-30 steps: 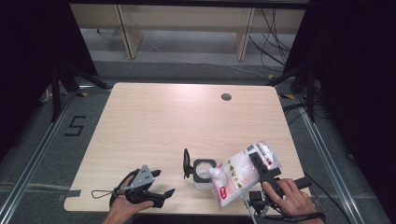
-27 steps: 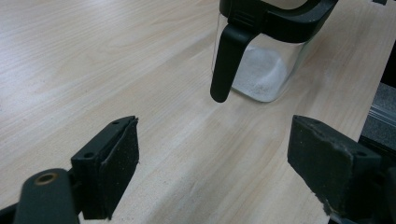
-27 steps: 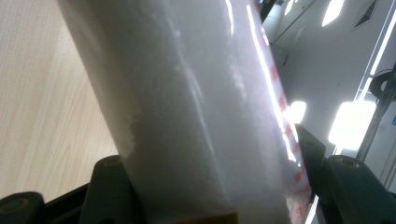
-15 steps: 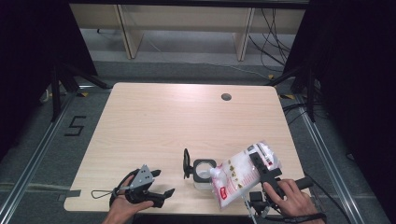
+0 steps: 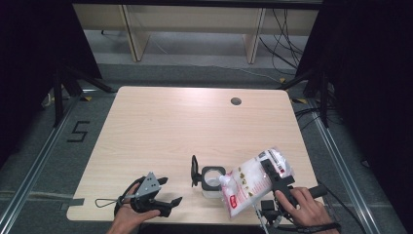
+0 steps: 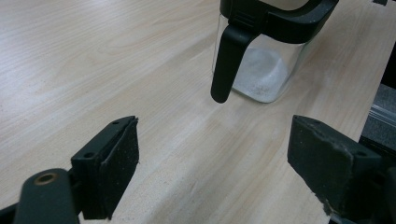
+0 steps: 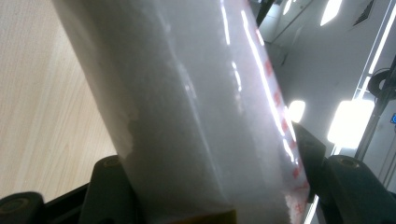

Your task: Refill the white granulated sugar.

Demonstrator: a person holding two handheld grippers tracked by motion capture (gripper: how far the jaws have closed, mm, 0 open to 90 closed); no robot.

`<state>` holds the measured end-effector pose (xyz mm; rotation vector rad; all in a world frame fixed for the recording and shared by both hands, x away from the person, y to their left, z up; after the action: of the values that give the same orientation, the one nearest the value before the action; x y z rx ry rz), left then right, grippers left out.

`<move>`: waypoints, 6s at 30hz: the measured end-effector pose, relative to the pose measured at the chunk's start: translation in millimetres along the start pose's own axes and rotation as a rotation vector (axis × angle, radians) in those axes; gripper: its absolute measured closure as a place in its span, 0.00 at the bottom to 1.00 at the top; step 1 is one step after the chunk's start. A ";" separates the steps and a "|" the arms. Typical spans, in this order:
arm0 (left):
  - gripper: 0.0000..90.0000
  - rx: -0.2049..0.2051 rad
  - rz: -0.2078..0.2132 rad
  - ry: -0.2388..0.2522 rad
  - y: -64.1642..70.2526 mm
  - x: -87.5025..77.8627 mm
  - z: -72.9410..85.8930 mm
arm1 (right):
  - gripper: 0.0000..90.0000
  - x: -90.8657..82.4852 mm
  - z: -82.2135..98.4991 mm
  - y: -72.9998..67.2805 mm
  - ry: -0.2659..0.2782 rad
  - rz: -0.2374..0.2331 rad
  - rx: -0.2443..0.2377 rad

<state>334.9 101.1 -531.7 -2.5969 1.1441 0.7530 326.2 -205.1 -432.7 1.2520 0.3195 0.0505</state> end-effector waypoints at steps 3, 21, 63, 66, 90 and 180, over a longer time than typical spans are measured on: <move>0.18 -0.001 0.000 -0.001 -0.1 -0.1 0.0 | 0.48 -0.9 1.0 -4.2 -0.012 -0.007 0.049; 0.18 -0.016 -0.013 -0.005 -0.4 -1.0 0.0 | 0.48 -0.8 -1.5 -0.5 0.009 0.000 0.021; 0.18 -0.027 -0.011 0.000 -0.1 -0.8 -0.2 | 0.48 -1.4 2.9 0.6 0.000 -0.002 0.025; 0.18 -0.023 -0.009 0.002 -0.2 -1.0 -0.4 | 0.49 -1.8 2.9 0.9 0.000 -0.001 0.026; 0.18 -0.007 -0.007 0.009 -1.4 -1.6 -1.4 | 0.49 -2.1 0.0 0.0 0.018 -0.027 0.054; 0.18 -0.022 -0.005 0.020 -0.3 -1.4 -2.8 | 0.51 -5.9 -4.4 4.8 0.018 0.009 0.002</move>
<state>335.4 101.0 -528.6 -2.6299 1.1407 0.7439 320.1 -200.8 -428.2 1.2557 0.3293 0.0696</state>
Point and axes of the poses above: each handheld gripper's, and its own axes: x roughly forward along the jaws, z roughly out of its underside, y roughly to its right, the point moved 7 cm from there along x, roughly forward along the jaws, and after that the axes turned 5 degrees about -z, right-handed, at the moved point
